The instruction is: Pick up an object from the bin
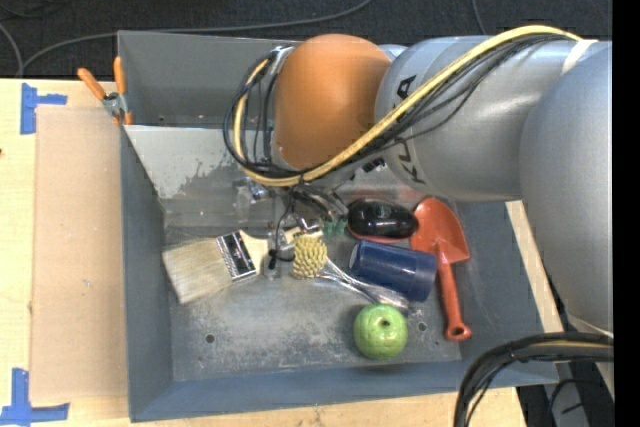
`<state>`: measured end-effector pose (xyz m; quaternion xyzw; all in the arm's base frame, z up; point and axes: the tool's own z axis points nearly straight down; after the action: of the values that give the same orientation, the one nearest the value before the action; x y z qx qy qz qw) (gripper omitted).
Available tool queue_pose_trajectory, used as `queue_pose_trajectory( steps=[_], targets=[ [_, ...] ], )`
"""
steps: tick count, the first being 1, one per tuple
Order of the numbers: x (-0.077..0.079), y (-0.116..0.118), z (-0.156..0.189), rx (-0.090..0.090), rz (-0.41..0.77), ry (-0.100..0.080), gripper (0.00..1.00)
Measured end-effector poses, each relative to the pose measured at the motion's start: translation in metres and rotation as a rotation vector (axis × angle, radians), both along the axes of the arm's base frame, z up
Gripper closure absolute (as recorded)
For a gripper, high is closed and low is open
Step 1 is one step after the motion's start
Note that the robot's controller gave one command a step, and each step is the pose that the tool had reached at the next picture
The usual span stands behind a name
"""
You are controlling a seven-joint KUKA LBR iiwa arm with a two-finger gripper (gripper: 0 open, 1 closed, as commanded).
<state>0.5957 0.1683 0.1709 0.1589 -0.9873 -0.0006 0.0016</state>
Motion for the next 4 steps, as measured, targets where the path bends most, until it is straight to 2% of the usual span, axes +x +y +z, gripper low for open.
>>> queue_pose_trajectory(
  steps=[1,2,3,4],
  targets=[
    [-0.036,0.039,-0.063,-0.002,-0.168,0.010,0.00],
    [-0.041,0.004,-0.052,-0.002,-0.158,-0.006,0.00],
    [-0.027,0.030,-0.102,0.001,-0.210,0.003,0.00],
    [0.016,0.052,-0.101,0.002,-0.188,-0.012,0.00]
  ],
)
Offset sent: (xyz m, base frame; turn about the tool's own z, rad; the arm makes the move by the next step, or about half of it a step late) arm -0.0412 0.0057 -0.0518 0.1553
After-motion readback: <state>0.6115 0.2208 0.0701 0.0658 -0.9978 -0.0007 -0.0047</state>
